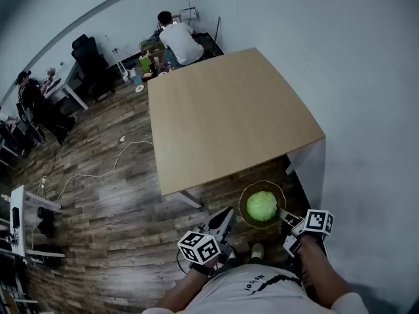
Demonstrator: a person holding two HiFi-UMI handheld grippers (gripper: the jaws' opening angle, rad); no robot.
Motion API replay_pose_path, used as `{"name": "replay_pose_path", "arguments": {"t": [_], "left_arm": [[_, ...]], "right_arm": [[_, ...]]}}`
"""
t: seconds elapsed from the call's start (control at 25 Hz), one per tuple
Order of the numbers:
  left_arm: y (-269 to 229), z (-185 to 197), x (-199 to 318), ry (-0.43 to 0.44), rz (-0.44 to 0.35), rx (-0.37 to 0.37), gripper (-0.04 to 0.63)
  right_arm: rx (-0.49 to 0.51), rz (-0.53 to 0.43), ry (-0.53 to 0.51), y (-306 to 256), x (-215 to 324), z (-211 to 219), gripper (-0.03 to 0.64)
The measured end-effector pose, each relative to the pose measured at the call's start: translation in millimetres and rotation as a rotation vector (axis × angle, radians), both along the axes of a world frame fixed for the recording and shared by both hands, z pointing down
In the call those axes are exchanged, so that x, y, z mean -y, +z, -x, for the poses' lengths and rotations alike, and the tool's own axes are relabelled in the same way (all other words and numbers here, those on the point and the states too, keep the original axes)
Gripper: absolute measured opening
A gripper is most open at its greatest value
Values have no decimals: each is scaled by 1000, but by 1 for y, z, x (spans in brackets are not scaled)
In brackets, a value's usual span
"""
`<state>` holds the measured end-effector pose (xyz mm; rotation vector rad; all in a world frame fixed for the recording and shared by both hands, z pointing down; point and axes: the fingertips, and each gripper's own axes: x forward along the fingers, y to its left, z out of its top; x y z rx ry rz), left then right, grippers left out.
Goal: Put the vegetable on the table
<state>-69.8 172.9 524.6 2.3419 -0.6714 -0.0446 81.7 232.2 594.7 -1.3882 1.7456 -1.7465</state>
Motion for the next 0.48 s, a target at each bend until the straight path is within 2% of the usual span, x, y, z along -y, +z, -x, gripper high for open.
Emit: {"name": "replay_pose_path", "arguments": {"t": [0.48], "left_arm": [[-8,22,-2,11,3,-7,25]], "right_arm": [[3,10,27,-10,-4,23,28]]}}
